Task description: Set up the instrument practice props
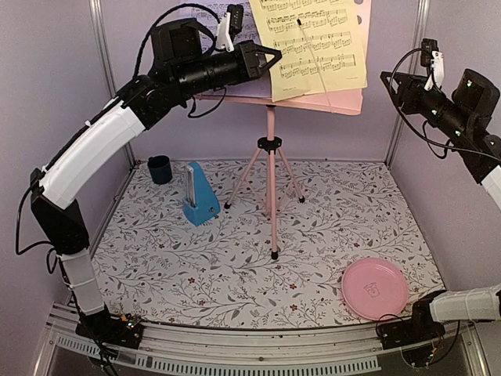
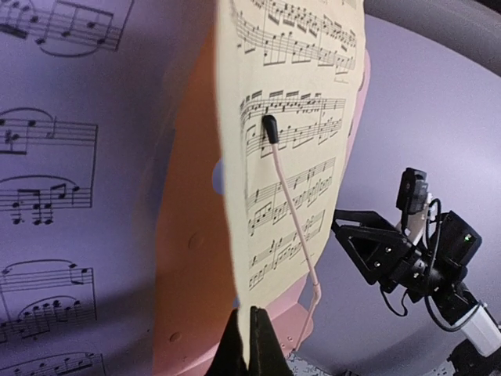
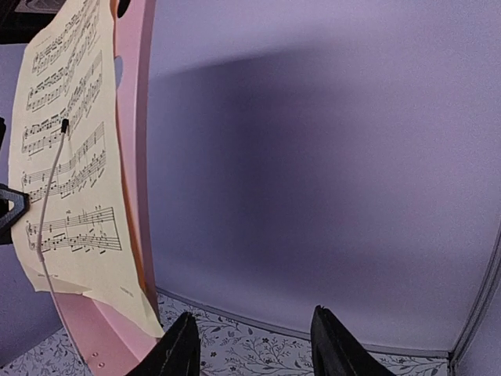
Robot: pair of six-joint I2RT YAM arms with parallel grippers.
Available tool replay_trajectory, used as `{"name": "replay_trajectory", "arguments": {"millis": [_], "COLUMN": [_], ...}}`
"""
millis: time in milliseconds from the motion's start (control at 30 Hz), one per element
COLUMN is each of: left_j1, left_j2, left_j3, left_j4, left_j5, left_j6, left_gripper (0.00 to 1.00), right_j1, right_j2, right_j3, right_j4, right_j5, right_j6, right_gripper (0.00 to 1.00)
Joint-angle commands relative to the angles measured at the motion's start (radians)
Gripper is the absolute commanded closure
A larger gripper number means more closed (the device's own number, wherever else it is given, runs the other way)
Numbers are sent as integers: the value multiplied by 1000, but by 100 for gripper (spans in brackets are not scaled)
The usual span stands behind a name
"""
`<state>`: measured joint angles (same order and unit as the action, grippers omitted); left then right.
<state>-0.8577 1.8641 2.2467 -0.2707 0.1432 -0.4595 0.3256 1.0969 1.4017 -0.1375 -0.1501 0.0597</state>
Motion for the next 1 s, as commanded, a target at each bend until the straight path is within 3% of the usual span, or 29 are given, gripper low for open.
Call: {"name": "replay_trajectory", "arguments": {"millis": [0,267,833,967], "left_j1": [-12,-12,-10,-7], "left_j2": [28,32,62,67], "left_j3": [80,82,96,99], "left_j4": [-28,-32,-33,-33], "left_j5": [-5,1,44,45], "left_j6": [37,52,76,76], "left_gripper": [100,100,100,100], "right_j1": [-60,-71,-70,-71], "right_j2": [4,45,106,117], "right_j3": [30,56,120,130], "right_j4": [-27,29,42,45], "right_j5": [-153,-384,-363,-380], "right_j6": [78,129,123,126], "right_gripper": [48,42,42,52]}}
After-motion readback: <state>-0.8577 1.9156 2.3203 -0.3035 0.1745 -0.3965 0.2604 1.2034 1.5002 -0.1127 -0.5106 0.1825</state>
